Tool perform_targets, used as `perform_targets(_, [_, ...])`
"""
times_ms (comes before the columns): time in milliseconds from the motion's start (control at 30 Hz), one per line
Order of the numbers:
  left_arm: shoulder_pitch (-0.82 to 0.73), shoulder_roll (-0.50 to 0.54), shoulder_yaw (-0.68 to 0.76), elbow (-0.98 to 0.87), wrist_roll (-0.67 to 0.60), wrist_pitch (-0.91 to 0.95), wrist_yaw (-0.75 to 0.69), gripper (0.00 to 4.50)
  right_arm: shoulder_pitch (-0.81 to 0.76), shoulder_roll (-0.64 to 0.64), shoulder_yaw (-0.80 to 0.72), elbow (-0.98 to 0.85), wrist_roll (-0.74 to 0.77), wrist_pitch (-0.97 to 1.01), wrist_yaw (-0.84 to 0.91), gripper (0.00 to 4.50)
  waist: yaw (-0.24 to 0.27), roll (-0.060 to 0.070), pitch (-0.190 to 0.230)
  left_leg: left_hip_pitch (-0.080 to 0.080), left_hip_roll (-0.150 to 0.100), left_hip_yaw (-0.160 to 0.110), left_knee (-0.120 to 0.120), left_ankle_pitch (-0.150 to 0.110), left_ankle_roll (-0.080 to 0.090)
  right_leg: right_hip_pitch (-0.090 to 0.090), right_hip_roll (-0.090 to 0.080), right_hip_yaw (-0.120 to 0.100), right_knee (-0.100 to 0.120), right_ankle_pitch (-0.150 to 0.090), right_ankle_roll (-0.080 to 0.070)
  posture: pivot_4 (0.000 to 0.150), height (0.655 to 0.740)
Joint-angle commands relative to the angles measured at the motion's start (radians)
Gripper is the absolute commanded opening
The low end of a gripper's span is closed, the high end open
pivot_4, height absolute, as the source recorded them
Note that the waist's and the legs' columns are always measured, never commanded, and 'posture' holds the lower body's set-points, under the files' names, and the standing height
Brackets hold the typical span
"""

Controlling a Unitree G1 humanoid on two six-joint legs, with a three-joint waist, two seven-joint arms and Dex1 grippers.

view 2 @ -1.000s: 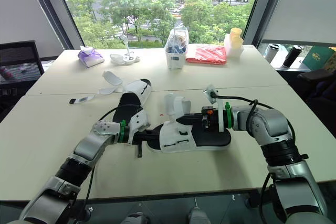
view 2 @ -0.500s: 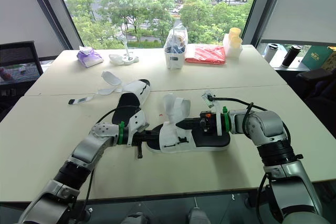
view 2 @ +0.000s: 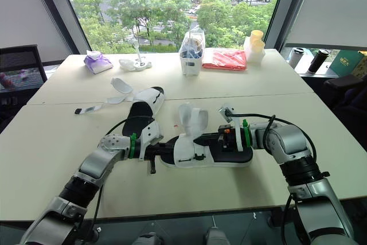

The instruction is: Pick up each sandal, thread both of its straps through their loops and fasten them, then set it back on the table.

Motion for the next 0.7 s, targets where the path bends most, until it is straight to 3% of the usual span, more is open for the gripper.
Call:
perform_targets(33, [0.020, 0.011, -0.035, 0.019, 0.022, 0.011, -0.009, 0.00, 0.011, -0.022, -0.024, -0.085, 0.033, -0.005, 0.038, 0.05, 0.000, 0.000, 0.000, 0.000, 0.000, 0.000, 0.000, 0.000, 0.000, 0.000, 0.000, 0.000, 0.000, 0.000, 0.000, 0.150, 0.7400])
perform_targets(300, [0.009, 0.007, -0.039, 0.034, 0.023, 0.002, -0.012, 0.00, 0.053, -0.040, 0.037, -0.114, -0.064, -0.098, 0.033, 0.05, 0.000, 0.000, 0.000, 0.000, 0.000, 0.000, 0.000, 0.000, 0.000, 0.000, 0.000, 0.000, 0.000, -0.001, -0.001, 0.150, 0.7400])
perform_targets(400, [0.006, 0.005, -0.039, 0.039, 0.024, -0.002, -0.012, 0.00, 0.053, -0.025, 0.004, -0.103, -0.054, -0.107, 0.013, 0.91, 0.000, 0.000, 0.000, 0.000, 0.000, 0.000, 0.000, 0.000, 0.000, 0.000, 0.000, 0.000, 0.000, -0.001, -0.001, 0.150, 0.7400])
perform_targets(567, [0.004, 0.002, -0.038, 0.035, 0.020, -0.002, -0.010, 0.00, 0.069, -0.056, -0.126, -0.112, -0.006, -0.098, -0.026, 3.21, 0.000, 0.000, 0.000, 0.001, 0.000, 0.000, 0.001, 0.000, 0.000, 0.000, 0.000, 0.000, 0.001, -0.001, -0.001, 0.150, 0.7400])
perform_targets(700, [-0.005, 0.000, -0.041, 0.038, 0.023, -0.006, -0.012, 0.00, 0.162, -0.140, -0.253, -0.207, 0.102, 0.016, -0.019, 3.21, 0.008, 0.000, 0.000, 0.000, 0.000, 0.000, 0.000, 0.000, 0.000, 0.000, 0.000, 0.000, 0.000, -0.001, -0.001, 0.150, 0.7400])
